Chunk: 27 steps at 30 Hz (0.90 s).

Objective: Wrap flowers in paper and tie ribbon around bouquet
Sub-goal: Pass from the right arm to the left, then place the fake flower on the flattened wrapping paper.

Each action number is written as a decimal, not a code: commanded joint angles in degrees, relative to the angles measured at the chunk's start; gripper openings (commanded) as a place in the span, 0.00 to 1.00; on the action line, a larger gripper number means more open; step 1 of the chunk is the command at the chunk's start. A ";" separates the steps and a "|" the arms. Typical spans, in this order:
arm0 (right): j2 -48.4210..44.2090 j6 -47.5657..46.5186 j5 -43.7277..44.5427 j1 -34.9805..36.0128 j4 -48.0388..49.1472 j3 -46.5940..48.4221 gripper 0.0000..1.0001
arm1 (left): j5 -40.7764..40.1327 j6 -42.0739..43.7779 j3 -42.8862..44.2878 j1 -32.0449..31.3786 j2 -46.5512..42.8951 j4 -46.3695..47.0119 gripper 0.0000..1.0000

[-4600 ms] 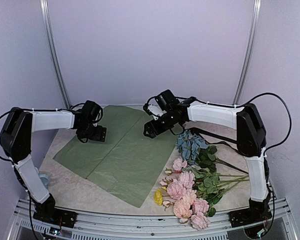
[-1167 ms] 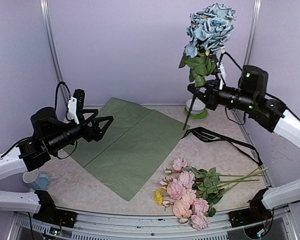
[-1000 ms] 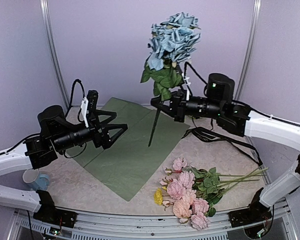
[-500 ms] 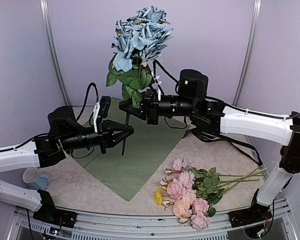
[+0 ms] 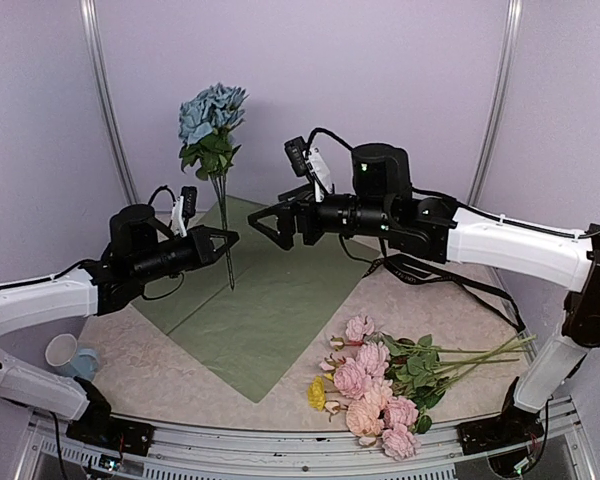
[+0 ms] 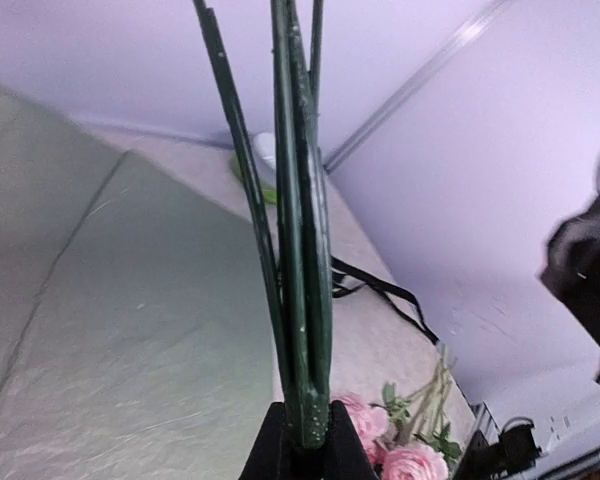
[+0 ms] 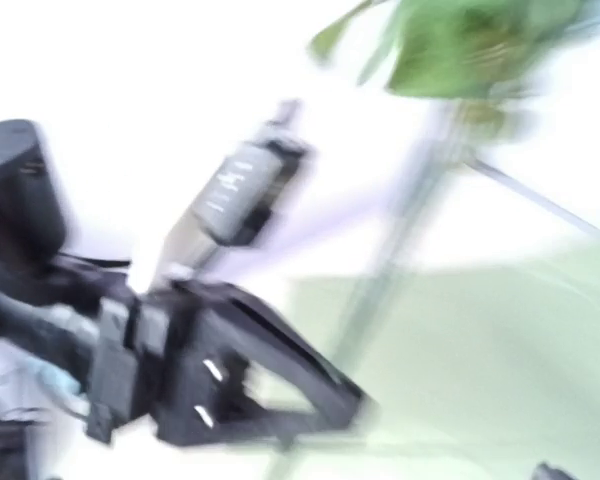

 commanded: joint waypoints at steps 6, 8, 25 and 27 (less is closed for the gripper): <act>-2.31 -0.66 19.62 -3.14 -18.04 -1.16 1.00 | -6.01 -5.63 5.92 10.50 16.70 -9.91 0.00; -2.14 -1.03 20.10 -3.27 -19.32 -1.46 1.00 | -4.55 -6.22 6.90 12.70 20.38 -9.48 0.00; -2.05 -2.09 19.07 -5.70 -29.00 -0.56 1.00 | -4.16 -4.39 15.38 13.17 39.21 -9.86 0.26; -2.78 -3.82 18.90 -7.79 -33.54 0.15 1.00 | -4.23 -3.94 15.54 13.08 39.59 -10.43 0.49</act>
